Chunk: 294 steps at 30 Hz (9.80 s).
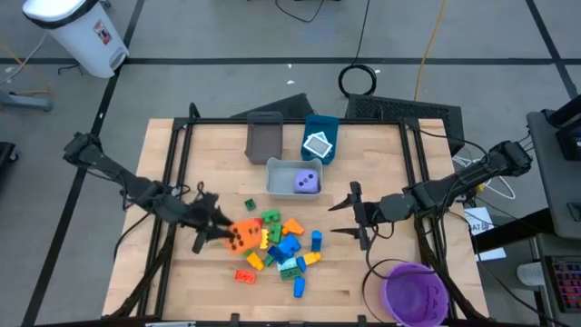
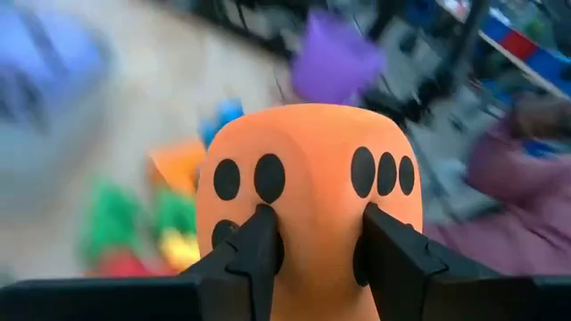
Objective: Pick & Place Toys
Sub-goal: Put the orange game dice into the gray bin, then put the blue game piece into the black bin
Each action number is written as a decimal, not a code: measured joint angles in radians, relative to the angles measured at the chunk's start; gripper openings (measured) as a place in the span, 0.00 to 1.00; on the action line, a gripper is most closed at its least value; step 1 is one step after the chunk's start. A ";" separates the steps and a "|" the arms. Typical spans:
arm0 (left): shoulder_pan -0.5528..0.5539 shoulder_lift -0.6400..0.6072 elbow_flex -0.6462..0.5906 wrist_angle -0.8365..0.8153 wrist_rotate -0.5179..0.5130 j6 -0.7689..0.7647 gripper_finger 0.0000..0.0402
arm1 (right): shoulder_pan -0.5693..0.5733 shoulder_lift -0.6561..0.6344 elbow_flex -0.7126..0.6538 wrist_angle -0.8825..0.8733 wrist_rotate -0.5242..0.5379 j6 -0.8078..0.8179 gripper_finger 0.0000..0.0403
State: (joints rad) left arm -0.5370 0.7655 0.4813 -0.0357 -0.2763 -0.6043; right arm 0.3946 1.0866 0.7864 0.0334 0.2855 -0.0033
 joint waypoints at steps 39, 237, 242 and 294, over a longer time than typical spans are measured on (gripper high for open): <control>0.509 0.668 0.333 -0.043 -0.235 0.788 0.31 | 0.000 0.000 0.000 0.000 0.000 -0.003 0.60; 0.440 0.171 -0.414 0.921 -0.222 0.325 0.94 | -0.193 0.610 -0.188 0.491 -0.181 -0.092 0.29; 0.440 0.171 -0.414 0.922 -0.222 0.264 0.94 | -0.192 0.585 -0.188 0.518 -0.182 -0.094 0.16; 0.440 0.171 -0.414 0.900 -0.274 0.124 0.94 | -0.083 0.483 -0.079 0.264 0.025 0.203 0.98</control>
State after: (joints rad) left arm -0.0967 0.9367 0.0669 0.8646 -0.5507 -0.4805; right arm 0.3116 1.5695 0.7078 0.2979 0.3100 0.1993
